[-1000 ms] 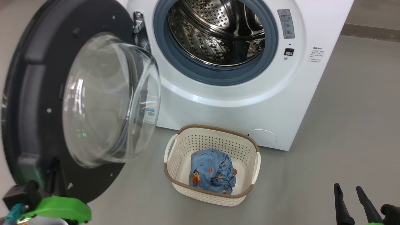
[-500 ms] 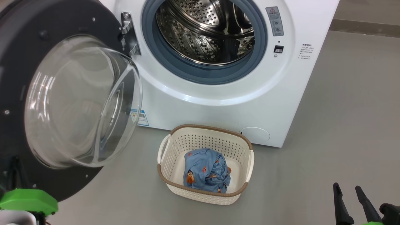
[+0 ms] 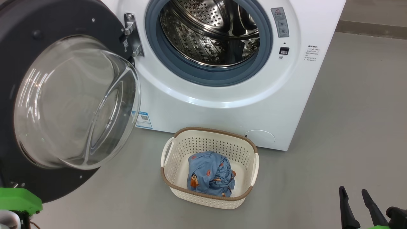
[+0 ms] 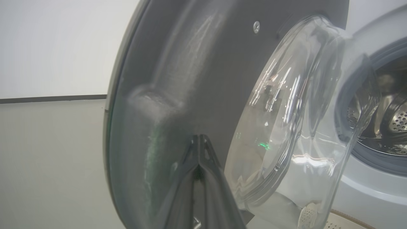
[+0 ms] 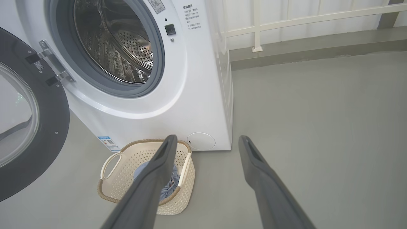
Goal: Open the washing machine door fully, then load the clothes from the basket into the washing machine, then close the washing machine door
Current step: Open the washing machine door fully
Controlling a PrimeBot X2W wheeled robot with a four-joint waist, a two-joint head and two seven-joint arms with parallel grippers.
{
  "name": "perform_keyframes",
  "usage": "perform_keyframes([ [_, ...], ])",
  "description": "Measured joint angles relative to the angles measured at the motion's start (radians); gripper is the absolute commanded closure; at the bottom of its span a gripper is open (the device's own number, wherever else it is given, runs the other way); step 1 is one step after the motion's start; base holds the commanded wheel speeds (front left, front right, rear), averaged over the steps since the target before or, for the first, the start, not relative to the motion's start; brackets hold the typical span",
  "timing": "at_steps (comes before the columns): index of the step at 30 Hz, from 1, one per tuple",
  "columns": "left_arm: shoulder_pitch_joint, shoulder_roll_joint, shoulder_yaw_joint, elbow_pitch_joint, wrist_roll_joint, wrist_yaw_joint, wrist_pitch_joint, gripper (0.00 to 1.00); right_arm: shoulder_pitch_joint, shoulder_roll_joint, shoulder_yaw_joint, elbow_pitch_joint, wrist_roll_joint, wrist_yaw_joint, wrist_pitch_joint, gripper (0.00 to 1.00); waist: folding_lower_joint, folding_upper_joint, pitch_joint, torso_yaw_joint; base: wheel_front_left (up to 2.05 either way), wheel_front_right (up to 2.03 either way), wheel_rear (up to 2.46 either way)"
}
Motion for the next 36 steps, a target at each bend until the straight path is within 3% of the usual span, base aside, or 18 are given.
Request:
perform_keyframes([
  [9,0.004,-0.038,0.043,-0.012,0.047,-0.02,-0.002,1.0,-0.001,0.0,-0.001,-0.001,0.0,0.0,0.0,0.0,0.0,0.0,-0.005,0.002,0.0,0.0,0.0],
  [23,0.138,-0.129,0.027,-0.212,0.131,-0.065,-0.003,1.0,0.001,0.0,-0.008,-0.01,-0.011,0.0,0.002,0.0,-0.0001,0.0,-0.025,0.001,0.0,0.0,0.0],
  [24,0.148,-0.139,0.012,-0.23,0.137,-0.066,-0.003,0.96,0.001,0.0,-0.009,-0.012,-0.011,0.0,0.002,0.0,0.0,0.0,-0.026,0.001,0.0,0.0,0.0],
  [25,0.156,-0.148,-0.004,-0.244,0.142,-0.074,-0.003,0.84,0.001,0.0,-0.011,-0.013,-0.013,0.0,0.002,0.0,0.0,0.0,-0.027,0.001,0.0,0.0,0.0],
  [29,0.184,-0.171,-0.058,-0.289,0.165,-0.084,-0.001,0.52,0.002,0.0,-0.012,-0.018,-0.021,0.0,0.003,0.0,-0.0001,0.0,-0.029,-0.005,0.0,0.0,0.0],
  [30,0.19,-0.176,-0.067,-0.299,0.166,-0.091,-0.001,0.41,0.003,0.0,-0.012,-0.019,-0.021,0.0,0.003,0.0,-0.0001,0.0,-0.03,-0.009,0.0,0.0,0.0],
  [32,0.201,-0.187,-0.09,-0.317,0.171,-0.091,0.001,0.02,0.003,0.0,-0.012,-0.023,-0.032,0.0,0.006,0.0,-0.0001,0.0,-0.032,-0.019,0.0,0.0,0.0],
  [36,0.215,-0.208,-0.133,-0.337,0.175,-0.109,0.006,0.0,0.003,0.0,-0.01,-0.039,-0.058,0.0,0.012,0.0,0.0,0.0,-0.032,-0.044,0.0,0.0,0.0],
])
